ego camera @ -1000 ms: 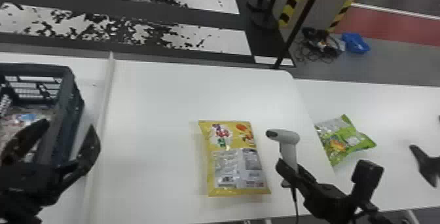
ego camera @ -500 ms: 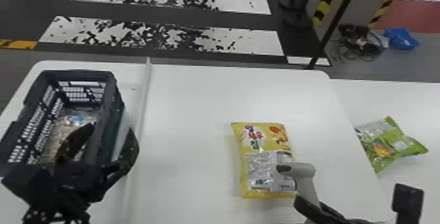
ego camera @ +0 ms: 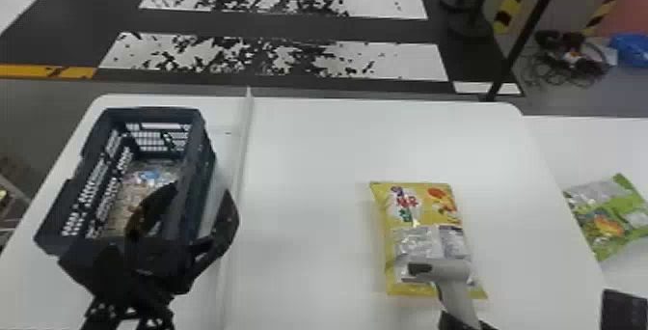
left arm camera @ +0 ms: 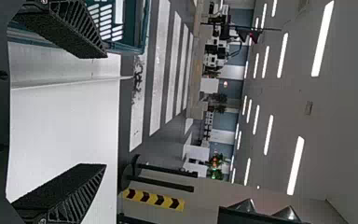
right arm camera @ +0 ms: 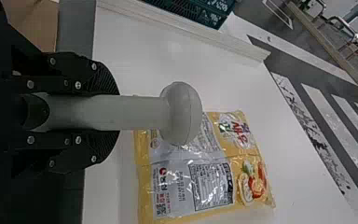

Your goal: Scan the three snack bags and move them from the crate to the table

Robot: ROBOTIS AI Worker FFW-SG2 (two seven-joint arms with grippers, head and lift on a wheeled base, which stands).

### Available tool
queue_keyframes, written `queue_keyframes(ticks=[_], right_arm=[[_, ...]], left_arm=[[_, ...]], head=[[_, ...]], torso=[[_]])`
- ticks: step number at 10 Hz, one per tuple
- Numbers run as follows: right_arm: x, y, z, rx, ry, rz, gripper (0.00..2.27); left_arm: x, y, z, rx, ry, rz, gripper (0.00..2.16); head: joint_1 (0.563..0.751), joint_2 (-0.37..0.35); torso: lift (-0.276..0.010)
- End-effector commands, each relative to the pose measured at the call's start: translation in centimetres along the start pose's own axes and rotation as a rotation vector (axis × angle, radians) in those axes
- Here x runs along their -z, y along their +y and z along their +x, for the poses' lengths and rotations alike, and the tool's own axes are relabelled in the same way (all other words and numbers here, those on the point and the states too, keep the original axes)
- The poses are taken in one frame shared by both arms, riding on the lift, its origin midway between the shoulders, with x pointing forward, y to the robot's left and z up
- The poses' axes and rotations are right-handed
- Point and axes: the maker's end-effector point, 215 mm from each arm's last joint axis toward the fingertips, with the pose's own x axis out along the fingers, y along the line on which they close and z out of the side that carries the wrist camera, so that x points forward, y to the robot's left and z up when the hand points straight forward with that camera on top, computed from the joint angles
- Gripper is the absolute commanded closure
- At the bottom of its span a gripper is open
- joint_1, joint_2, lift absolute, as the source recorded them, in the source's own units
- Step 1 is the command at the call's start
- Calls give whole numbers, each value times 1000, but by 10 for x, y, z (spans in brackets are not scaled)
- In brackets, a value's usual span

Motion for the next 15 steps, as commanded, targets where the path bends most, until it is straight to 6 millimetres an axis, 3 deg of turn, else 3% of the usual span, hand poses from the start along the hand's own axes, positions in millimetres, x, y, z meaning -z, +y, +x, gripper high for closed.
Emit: queue_keyframes(ticks=[1,2,5,9,12,15], right_arm=[[4,7,8,35,16,-62,2199],[10,2,14,91,30,-93,2226],[-24,3,23,256,-152,-277,2236],[19,12,31,325,-44,-359,2236],[17,1,31,367,-58,-379,2240],[28,-3,42,362,-32,-380,2240]], left_arm=[[-2,1,0,-1,-4,1,29],[-3,3,-1,-4,-8,1,29],[-7,9,-3,-16,-25,-4,29],[-10,16,-3,-26,-40,-9,29],[-10,17,-3,-22,-48,-15,29],[-13,17,-4,-20,-57,-14,29]], head=[[695,7],[695,26],[695,30],[695,75],[695,97],[695,90]], torso=[[-62],[-62],[-62],[-62],[-62],[-62]])
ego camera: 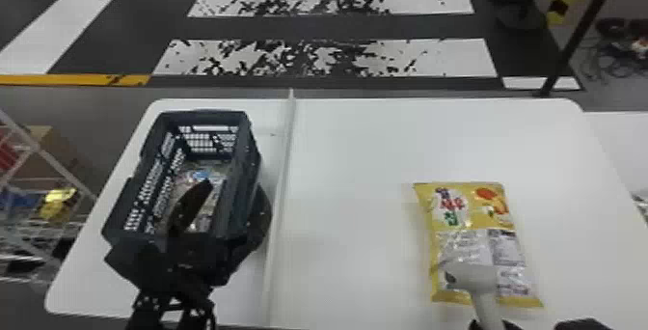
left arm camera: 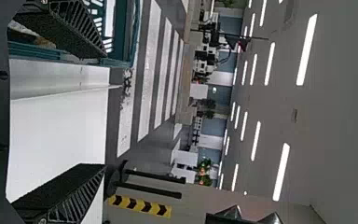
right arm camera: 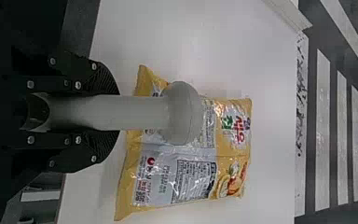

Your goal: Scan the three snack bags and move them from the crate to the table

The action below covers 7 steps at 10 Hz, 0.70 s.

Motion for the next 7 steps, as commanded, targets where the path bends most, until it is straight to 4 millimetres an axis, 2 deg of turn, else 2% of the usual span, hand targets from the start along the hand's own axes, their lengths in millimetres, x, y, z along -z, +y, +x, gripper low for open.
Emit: queue_keyframes(ticks=[1,3,4,5,7], right_arm=[[4,3,3,-5,9,-4,2236],[4,3,3,-6,10,-3,2240],[-3,2,0,-7,-5,4,2236],[-18,-3,-7,-3,-33,10,2236],[-54,-34,-15,35,-100,31,2236]], left_arm=[[-3,0,-1,0,-11,1,29],[-6,0,-2,-1,-20,2,29],[-6,0,-2,-1,-20,2,29],[-5,-1,-2,0,-19,1,29],[-9,-2,-6,2,-28,0,29]], head=[[695,95],[695,103],[695,104],[695,104],[695,85]], torso=[[-62],[-62],[-62],[-62],[-62]])
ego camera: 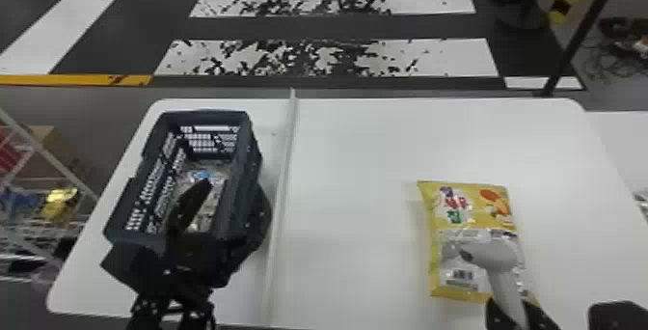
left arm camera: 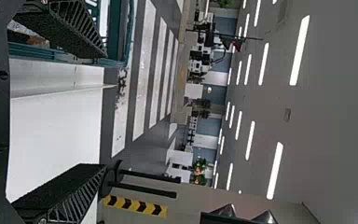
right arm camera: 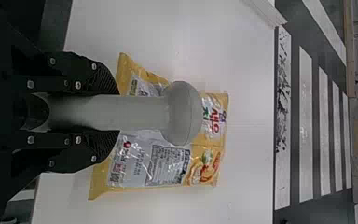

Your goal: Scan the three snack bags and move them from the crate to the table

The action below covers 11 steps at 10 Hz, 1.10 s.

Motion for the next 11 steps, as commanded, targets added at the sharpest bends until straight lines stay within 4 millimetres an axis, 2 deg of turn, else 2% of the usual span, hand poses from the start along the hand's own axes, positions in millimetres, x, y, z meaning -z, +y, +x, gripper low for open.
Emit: queue_keyframes(ticks=[1,3,5,7,8,10,11], right_arm=[[-34,-34,2,45,-60,11,2236],[-67,-85,24,110,-106,13,2236],[-83,-132,45,150,-121,59,2236],[-70,-177,71,193,-85,118,2236],[-62,-193,84,195,-70,148,2236],[-40,-223,94,214,-60,187,2236],[-36,-233,103,222,-56,187,2236]], left_arm=[[-2,-2,-3,2,-5,1,29],[-5,-4,-9,6,-10,6,29],[-12,-12,-7,23,-18,21,29],[-11,-15,-5,32,-4,29,29],[-11,-16,-4,35,5,32,29],[-4,-26,3,59,34,37,29],[-3,-27,2,61,36,37,29]], head=[[695,55],[695,0],[695,-86],[695,-140],[695,-175],[695,-230],[695,-249]], torso=[[-62],[-62],[-62],[-62],[-62],[-62],[-62]])
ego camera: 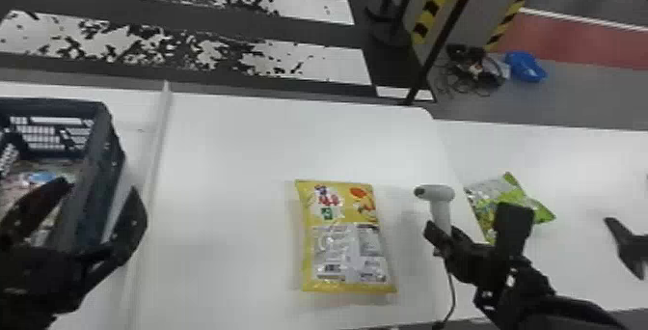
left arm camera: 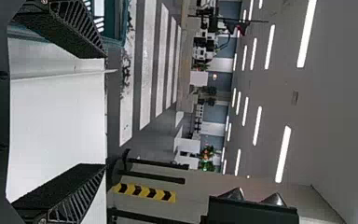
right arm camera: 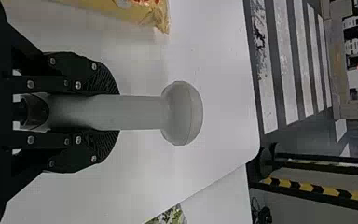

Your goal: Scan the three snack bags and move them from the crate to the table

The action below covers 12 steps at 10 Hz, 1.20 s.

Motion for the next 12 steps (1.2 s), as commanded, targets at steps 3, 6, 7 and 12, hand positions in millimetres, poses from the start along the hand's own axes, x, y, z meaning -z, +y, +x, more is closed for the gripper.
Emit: queue_keyframes(ticks=[3,6,7,12], right_arm=[[10,-15,25,-24,17,4,1710],[-8,-17,24,-15,-37,-32,22],[-23,-17,16,-13,-75,-47,60],[-13,64,-55,-347,95,132,76]], left_arm=[[2,-7,0,12,5,2,29],[4,-9,2,15,13,2,29],[3,-9,3,16,10,4,29],[9,-9,9,21,31,5,29]], head=[[695,-301],[695,-308],[695,-310],[695,-260]], torso=[[-62],[-62],[-62],[-62]])
